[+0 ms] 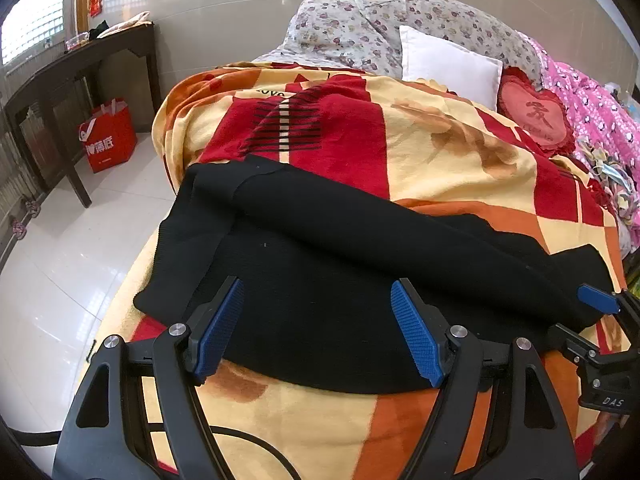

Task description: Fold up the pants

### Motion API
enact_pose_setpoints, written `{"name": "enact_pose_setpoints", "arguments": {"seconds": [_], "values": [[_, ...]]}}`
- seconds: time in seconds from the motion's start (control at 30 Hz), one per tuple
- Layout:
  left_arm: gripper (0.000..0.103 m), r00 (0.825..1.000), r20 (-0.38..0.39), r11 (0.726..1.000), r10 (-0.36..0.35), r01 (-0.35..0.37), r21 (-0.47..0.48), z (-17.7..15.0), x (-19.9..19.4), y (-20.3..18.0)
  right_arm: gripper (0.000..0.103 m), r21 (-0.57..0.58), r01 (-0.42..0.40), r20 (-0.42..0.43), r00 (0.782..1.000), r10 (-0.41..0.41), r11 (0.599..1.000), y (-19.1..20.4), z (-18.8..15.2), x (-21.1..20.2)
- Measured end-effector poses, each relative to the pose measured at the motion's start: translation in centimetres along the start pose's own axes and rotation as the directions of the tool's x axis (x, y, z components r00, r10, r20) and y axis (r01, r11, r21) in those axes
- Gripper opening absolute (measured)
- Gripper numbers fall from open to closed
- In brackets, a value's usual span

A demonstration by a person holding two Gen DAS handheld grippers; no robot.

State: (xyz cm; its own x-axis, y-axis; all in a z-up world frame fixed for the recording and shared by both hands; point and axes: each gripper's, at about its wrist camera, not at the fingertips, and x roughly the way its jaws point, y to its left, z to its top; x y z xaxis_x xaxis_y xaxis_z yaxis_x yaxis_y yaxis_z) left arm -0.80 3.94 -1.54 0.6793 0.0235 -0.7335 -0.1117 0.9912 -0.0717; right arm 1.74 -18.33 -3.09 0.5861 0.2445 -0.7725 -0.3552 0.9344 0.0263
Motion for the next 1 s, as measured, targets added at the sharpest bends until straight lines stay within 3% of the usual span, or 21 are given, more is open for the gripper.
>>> {"name": "enact_pose_setpoints", "arguments": {"seconds": [1.0], "values": [[0.076,1.000,-0.022,1.000,-0.006,0.006,0.016,0.15,0.35,-0.52,0.086,0.032,-0.014,-0.003,1.000,0.015,0.999,-0.42,0.12,0.13]]}}
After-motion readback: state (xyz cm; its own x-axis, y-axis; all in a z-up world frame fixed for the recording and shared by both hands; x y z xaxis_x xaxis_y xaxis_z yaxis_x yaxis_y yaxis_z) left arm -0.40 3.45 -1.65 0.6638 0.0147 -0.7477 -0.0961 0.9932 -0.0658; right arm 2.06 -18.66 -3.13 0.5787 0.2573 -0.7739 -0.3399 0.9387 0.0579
